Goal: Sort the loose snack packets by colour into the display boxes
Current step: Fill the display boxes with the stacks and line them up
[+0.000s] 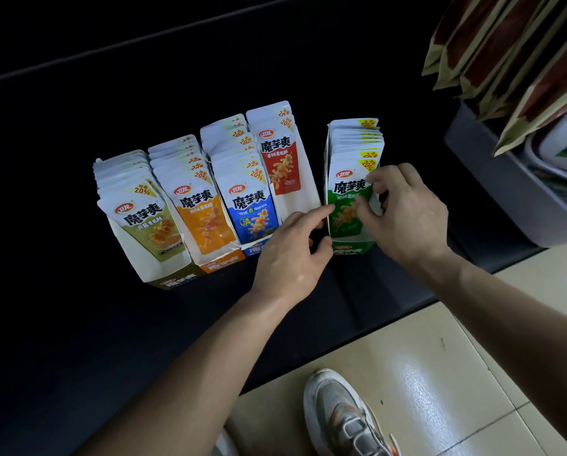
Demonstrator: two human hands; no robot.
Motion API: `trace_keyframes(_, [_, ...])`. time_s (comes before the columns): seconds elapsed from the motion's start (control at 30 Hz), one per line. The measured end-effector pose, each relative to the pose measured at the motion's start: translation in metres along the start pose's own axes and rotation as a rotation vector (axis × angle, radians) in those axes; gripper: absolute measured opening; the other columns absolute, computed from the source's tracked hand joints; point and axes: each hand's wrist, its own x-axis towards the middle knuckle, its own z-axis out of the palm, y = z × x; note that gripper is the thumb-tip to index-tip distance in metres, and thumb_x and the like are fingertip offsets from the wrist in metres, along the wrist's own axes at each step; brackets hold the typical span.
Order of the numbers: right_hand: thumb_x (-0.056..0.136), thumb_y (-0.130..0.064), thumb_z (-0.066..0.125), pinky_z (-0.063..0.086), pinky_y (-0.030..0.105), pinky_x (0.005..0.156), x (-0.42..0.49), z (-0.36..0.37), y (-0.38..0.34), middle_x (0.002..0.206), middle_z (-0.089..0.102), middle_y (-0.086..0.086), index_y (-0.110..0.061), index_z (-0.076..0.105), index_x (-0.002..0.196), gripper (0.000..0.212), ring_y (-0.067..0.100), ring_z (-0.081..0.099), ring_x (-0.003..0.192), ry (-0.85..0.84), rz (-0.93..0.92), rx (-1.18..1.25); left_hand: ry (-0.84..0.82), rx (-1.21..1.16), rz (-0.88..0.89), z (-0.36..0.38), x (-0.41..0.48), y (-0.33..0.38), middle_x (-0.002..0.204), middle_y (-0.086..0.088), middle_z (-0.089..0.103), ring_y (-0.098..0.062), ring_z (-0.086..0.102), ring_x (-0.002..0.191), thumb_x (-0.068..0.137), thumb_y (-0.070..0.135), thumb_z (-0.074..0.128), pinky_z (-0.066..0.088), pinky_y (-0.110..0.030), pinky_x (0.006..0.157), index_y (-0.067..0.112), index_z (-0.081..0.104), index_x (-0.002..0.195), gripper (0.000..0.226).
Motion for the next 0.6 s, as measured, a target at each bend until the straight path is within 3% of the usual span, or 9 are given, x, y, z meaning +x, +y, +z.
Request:
trace_keyframes(0.13, [0.088,-0.047,0.066,0.043,0.032,0.062,-0.011,0.001,0.004,0.113,0.052,0.001,-0.02,0.056,0.112,0.038,0.025,0.06,0.092,-0.029,0.077,0.0,0.053,0.002,-0.009,-0.009,-0.004,-0.005,0.115,0.013,0.058,-0.005,0.057,0.096,0.095,0.025,0.061,0.049,-0.022,0.086,0.036,0.054,0.139,0.046])
trace_keyframes(0.23, [0.084,-0.059,0.064,0.05,0.043,0.076,-0.029,0.003,-0.009,0.131,0.04,0.006,-0.022,0.051,0.124,0.056,0.033,0.05,0.115,-0.153,0.172,0.004,0.089,0.083,-0.024,-0.021,-0.012,-0.014,0.12,0.012,0.056,-0.01,0.056,0.105,0.095,0.027,0.061,0.05,-0.029,0.091,0.032,0.054,0.139,0.045])
trace_keyframes(0.37, [0.077,-0.069,0.066,0.05,0.049,0.089,-0.043,0.005,-0.036,0.149,0.023,0.007,-0.027,0.035,0.142,0.083,0.036,0.043,0.129,-0.322,0.272,0.022,0.18,0.241,-0.069,-0.041,-0.03,-0.02,0.128,0.006,0.056,-0.016,0.05,0.12,0.094,0.028,0.062,0.045,-0.03,0.099,0.027,0.055,0.138,0.045])
trace_keyframes(0.6, [0.077,-0.041,0.077,0.044,0.051,0.098,-0.018,0.014,-0.041,0.152,0.021,0.012,-0.018,0.027,0.147,0.089,0.041,0.037,0.132,-0.371,0.276,0.059,0.408,0.509,-0.26,-0.071,-0.058,-0.047,0.138,-0.007,0.047,-0.033,0.041,0.125,0.084,0.04,0.07,0.042,-0.046,0.1,0.022,0.053,0.136,0.058])
